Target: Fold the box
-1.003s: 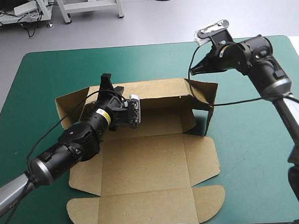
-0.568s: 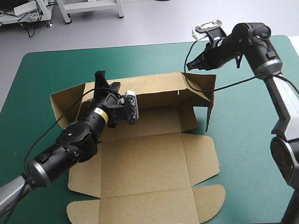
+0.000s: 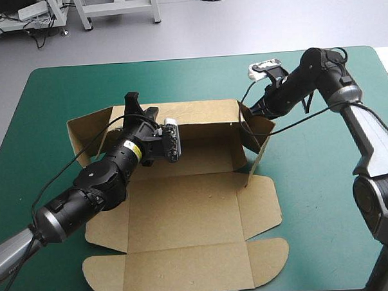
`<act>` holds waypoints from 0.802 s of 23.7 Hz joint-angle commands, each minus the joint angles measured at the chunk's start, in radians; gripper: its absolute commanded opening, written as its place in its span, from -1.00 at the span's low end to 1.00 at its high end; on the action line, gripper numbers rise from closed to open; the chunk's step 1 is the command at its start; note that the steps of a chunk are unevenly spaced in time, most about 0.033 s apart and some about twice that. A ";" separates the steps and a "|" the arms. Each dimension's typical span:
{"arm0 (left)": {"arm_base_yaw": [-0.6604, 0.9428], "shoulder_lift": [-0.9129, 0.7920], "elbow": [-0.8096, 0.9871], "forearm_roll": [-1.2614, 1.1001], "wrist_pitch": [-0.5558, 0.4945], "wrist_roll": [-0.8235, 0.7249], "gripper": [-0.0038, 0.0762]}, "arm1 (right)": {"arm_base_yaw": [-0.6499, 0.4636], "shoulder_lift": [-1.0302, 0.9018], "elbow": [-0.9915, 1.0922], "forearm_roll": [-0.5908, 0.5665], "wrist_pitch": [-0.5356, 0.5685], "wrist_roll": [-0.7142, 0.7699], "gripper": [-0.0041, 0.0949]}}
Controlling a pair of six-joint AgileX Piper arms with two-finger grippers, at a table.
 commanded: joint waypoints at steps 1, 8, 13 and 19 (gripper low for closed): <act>-0.004 -0.028 -0.032 0.042 -0.008 -0.016 -0.93 | -0.005 -0.094 0.029 0.066 0.019 -0.064 -0.95; -0.004 0.013 -0.032 0.038 -0.006 -0.009 -0.93 | -0.005 -0.201 0.201 0.129 0.004 -0.194 -0.95; -0.004 0.023 -0.021 0.042 -0.004 0.002 -0.93 | -0.005 -0.219 0.323 0.187 -0.075 -0.251 -0.95; -0.004 0.023 0.041 0.045 0.000 0.089 -0.93 | -0.005 -0.248 0.422 0.282 -0.149 -0.364 -0.95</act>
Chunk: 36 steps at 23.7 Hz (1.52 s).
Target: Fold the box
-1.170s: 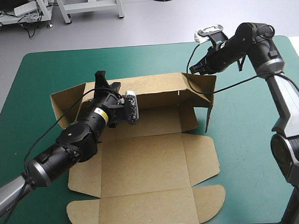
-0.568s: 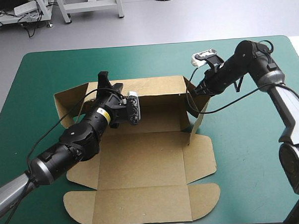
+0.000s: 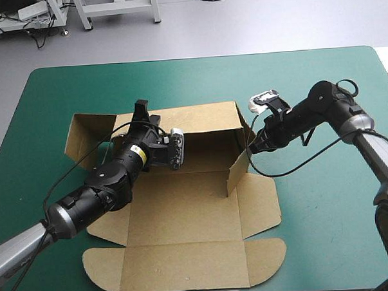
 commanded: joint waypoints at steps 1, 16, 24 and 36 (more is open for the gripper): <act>-0.004 -0.028 0.001 0.020 -0.012 0.020 -0.93 | -0.004 -0.073 0.022 0.098 -0.036 -0.110 -0.95; -0.004 -0.028 0.003 0.021 -0.037 0.024 -0.93 | -0.002 -0.231 0.268 0.240 -0.284 -0.429 -0.95; -0.004 -0.026 0.003 0.019 -0.058 0.028 -0.93 | -0.002 -0.392 0.561 0.576 -0.492 -0.805 -0.95; -0.004 -0.008 0.003 0.012 -0.066 0.068 -0.93 | -0.002 -0.400 0.590 0.621 -0.369 -0.883 0.39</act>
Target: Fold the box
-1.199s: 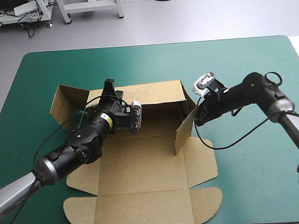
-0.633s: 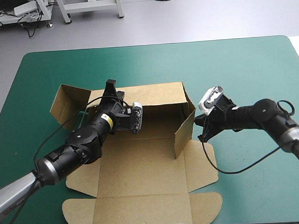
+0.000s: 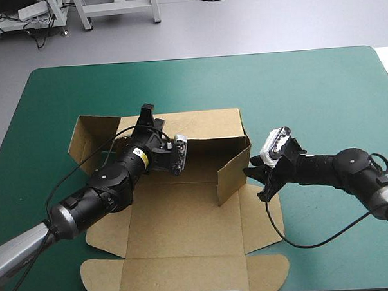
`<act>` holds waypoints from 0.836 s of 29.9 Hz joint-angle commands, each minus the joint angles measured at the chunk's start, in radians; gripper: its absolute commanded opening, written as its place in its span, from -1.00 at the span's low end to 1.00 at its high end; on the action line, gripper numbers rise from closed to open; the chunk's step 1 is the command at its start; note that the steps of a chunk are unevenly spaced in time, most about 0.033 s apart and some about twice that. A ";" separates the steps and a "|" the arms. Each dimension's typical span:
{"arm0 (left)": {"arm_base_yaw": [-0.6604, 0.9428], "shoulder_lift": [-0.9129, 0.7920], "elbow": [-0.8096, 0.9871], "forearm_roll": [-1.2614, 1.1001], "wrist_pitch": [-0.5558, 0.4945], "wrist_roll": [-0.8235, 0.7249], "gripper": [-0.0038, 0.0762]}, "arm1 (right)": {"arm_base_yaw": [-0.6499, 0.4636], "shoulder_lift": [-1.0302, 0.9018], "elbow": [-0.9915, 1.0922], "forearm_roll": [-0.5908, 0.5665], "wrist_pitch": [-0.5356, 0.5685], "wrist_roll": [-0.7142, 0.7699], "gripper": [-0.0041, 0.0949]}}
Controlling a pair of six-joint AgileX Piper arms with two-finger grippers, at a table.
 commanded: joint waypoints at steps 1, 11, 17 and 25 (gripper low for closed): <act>-0.004 -0.017 -0.019 0.006 -0.025 0.015 -0.93 | -0.002 -0.031 -0.025 0.044 0.027 0.020 0.55; -0.022 -0.010 -0.019 -0.002 -0.034 0.015 -0.89 | 0.000 -0.028 -0.025 0.112 -0.005 0.027 0.73; -0.045 0.014 -0.019 -0.002 -0.022 0.015 -0.89 | 0.000 -0.018 -0.025 0.132 -0.008 0.026 0.73; -0.066 0.017 -0.019 0.000 -0.015 0.015 -0.89 | 0.001 0.011 -0.025 0.177 -0.011 0.026 0.73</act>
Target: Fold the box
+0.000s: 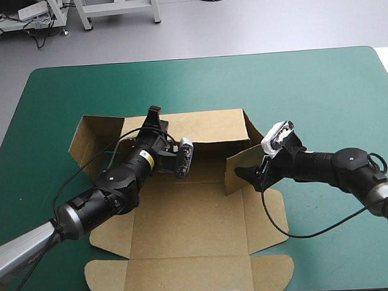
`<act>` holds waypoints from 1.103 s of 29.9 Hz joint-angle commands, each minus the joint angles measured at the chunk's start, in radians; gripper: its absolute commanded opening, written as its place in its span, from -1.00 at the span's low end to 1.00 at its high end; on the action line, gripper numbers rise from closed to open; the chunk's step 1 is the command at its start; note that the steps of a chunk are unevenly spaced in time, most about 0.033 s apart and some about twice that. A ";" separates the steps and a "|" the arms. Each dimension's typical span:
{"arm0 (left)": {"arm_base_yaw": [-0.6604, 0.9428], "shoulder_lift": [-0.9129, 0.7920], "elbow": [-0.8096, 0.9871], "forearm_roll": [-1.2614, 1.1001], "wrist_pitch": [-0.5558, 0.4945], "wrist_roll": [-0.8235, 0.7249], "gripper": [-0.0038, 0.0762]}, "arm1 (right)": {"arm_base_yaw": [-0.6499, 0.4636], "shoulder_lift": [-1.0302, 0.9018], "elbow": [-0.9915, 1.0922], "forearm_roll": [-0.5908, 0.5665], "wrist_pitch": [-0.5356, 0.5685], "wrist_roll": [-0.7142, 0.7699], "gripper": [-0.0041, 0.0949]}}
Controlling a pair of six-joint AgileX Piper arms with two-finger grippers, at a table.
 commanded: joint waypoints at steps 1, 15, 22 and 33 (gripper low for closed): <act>-0.018 -0.010 -0.016 -0.012 -0.055 0.007 -0.89 | 0.007 -0.020 -0.025 0.063 0.024 -0.005 0.73; -0.045 -0.010 -0.016 -0.011 -0.032 -0.002 -0.89 | 0.275 -0.020 -0.025 0.122 -0.417 0.007 0.72; -0.056 -0.010 -0.016 -0.011 -0.012 -0.011 -0.89 | 0.291 -0.020 -0.025 0.171 -0.460 0.096 0.45; -0.056 -0.010 -0.016 -0.004 -0.034 -0.058 -0.89 | 0.291 -0.020 -0.025 0.145 -0.328 0.054 -0.59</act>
